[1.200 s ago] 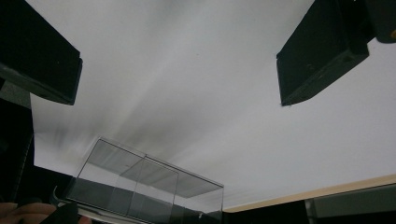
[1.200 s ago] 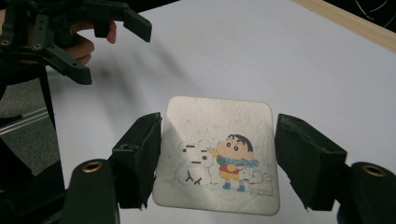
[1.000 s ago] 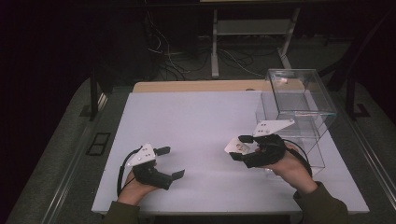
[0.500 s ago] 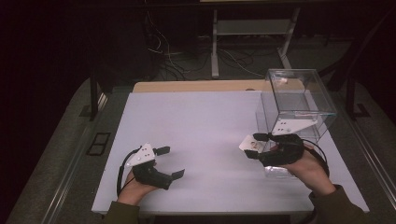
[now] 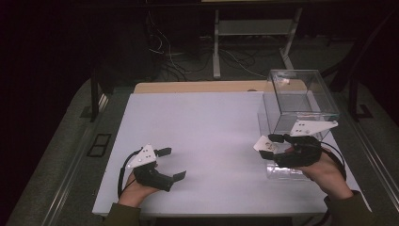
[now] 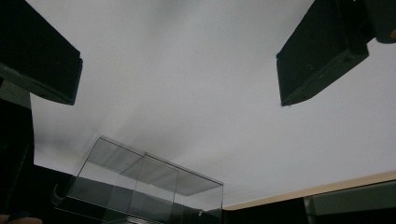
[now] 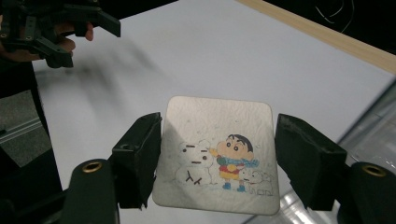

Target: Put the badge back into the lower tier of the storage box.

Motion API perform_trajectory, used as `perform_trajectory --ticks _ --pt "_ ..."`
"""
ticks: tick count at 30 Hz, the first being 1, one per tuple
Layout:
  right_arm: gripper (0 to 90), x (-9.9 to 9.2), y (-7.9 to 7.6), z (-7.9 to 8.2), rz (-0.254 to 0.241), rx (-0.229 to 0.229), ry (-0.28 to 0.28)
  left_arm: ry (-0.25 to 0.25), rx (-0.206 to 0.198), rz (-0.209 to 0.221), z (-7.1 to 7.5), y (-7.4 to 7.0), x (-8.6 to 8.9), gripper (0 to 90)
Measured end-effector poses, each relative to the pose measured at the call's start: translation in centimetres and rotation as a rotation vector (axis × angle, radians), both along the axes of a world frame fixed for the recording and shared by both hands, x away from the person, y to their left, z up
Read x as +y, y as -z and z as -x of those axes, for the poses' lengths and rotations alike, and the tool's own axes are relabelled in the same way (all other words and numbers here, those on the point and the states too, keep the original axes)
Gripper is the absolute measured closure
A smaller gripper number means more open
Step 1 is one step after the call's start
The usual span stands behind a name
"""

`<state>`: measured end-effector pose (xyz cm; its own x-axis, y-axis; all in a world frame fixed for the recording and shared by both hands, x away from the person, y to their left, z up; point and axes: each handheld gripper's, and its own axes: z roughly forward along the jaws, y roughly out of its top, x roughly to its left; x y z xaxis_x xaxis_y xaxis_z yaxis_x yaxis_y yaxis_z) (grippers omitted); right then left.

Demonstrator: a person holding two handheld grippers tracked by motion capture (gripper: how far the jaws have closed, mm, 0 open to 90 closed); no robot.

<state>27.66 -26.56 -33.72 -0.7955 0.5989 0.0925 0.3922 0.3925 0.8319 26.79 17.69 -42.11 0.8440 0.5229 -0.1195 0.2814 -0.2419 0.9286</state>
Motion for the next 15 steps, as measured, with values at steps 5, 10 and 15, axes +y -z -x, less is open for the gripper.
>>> perform_trajectory --ticks 5,10,15 --pt "32.5 -1.2 0.0 0.2 -0.006 0.002 0.024 -0.002 -0.001 0.001 0.0 0.0 0.0 0.0" --pt "32.4 -2.3 0.0 0.4 -0.010 0.006 0.048 -0.002 -0.002 -0.002 0.0 0.0 -0.1 0.0" --pt "32.5 -3.3 0.2 0.5 -0.002 0.002 0.065 -0.003 -0.002 0.000 0.0 0.0 -0.1 0.0"
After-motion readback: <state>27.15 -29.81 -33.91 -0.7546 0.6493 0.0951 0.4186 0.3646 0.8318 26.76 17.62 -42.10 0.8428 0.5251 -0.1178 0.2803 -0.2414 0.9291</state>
